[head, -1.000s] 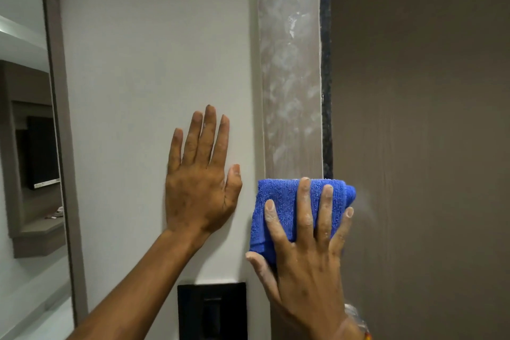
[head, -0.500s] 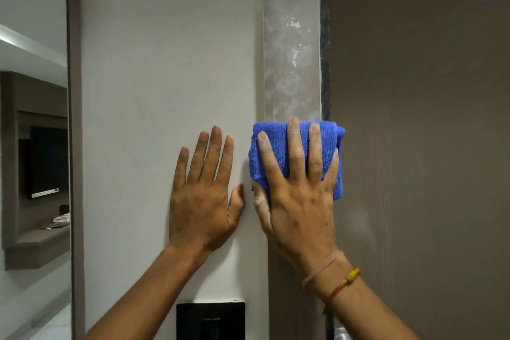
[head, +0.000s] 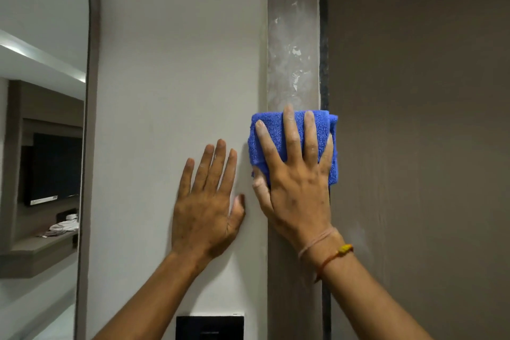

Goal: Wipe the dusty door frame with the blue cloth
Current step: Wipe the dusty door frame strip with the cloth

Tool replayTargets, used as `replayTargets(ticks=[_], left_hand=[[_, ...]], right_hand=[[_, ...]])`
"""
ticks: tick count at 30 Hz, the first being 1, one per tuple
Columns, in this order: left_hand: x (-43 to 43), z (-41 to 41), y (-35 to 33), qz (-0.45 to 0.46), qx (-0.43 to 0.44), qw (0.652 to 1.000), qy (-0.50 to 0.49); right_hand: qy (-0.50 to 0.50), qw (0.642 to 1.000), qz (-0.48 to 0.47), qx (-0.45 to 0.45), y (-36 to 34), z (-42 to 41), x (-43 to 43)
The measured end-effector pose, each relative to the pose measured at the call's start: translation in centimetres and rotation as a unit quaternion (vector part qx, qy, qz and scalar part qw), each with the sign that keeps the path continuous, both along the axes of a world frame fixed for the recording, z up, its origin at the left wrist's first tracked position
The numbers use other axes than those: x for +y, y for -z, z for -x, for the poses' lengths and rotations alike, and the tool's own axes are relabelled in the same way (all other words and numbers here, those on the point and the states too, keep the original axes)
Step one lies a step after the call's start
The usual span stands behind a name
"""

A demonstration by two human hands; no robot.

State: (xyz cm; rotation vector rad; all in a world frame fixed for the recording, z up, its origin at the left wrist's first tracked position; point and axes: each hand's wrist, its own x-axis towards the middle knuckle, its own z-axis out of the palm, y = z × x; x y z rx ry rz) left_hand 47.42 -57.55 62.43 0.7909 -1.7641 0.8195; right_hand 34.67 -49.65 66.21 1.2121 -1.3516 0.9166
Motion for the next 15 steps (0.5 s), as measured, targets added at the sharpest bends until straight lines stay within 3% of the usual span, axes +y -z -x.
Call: replayTargets(ticks=[4, 7, 15], left_hand=[[0.1, -0.7, -3.9, -0.012, 0.063, 0.997, 0.033], [-0.2, -0.8, -5.2, -0.004, 0.056, 0.998, 0.014], [-0.6, -0.9, -5.0, 0.014, 0.047, 0.999, 0.009]], right_hand=[[-0.025, 0.998, -0.016, -0.052, 2.9, -0.8, 0.5], [-0.026, 0.998, -0.029, -0.053, 3.5, -0.8, 0.5], [0.025, 1.000, 0.000, 0.019, -0.2, 0.2, -0.2]])
